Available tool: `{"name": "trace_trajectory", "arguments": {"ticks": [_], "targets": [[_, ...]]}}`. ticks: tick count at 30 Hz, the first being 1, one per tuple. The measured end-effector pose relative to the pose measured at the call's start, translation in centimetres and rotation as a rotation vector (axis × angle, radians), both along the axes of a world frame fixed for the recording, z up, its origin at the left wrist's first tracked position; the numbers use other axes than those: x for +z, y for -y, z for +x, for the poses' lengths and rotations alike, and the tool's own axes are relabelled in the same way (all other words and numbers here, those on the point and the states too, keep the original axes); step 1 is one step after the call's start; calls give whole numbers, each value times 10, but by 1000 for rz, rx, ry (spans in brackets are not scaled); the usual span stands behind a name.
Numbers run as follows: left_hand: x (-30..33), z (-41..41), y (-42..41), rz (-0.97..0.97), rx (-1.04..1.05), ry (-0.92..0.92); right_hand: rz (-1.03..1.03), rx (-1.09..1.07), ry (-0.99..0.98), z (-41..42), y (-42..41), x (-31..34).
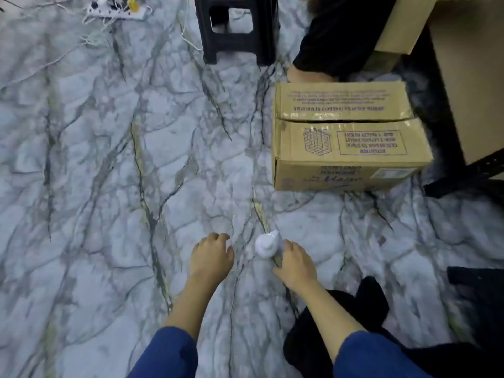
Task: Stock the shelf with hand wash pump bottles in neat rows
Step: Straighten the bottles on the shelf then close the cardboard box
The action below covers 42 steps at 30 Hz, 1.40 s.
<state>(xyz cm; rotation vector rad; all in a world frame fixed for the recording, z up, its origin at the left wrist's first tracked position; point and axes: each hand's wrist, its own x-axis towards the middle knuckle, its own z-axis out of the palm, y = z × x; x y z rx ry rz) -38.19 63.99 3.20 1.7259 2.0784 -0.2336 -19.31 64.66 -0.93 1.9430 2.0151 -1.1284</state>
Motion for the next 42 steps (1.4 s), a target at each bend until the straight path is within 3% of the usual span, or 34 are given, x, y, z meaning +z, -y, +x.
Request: {"name": "trace_trajectory", "arguments": {"ticks": [7, 20, 30, 42], "targets": [[-55, 7, -5, -94, 62, 43, -118, -165, -266, -11, -5, -57], [-70, 18, -10, -99, 82, 32, 19, -378, -583, -15, -12, -76], [-23, 50, -25, -31, 43, 111, 233, -671, -610, -3, -40, 6], [102, 110, -60, 175, -170, 206, 762, -938, -792, 69, -56, 174]]}}
